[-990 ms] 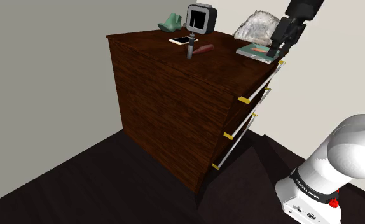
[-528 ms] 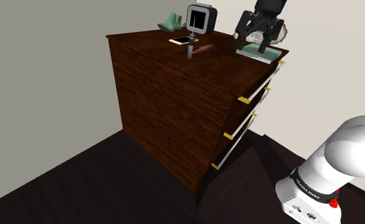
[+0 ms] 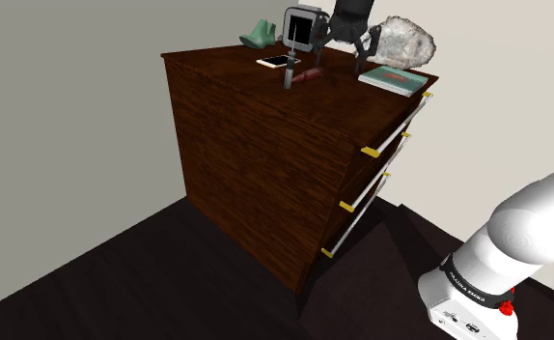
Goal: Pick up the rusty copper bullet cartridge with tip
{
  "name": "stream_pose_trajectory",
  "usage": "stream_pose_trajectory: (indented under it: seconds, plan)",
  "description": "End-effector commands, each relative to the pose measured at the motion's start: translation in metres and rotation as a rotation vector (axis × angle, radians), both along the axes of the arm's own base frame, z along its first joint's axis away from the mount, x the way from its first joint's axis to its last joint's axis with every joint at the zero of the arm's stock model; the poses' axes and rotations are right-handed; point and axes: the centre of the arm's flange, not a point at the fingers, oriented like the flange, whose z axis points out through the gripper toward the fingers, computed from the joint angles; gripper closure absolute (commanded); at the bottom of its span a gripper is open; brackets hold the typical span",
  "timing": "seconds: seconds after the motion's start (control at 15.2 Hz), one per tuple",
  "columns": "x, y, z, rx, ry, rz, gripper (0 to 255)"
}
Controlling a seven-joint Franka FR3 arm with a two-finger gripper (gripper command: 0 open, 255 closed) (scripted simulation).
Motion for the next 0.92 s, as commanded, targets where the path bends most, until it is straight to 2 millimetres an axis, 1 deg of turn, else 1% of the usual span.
stream_pose_trajectory:
  seconds: [0.0,0.2,0.4,0.46,0.86]
  plan:
    - [0.027,0.0,-0.001,0.0,0.02,-0.119,0]
    - [0.068,-0.007,-0.006,-0.002,0.048,-0.283,0]
    - [0.106,-0.021,-0.012,-0.003,0.076,-0.448,0]
    - [0.114,-0.025,-0.014,-0.004,0.081,-0.482,0]
    - [0.114,-0.025,-0.046,-0.004,0.081,-0.482,0]
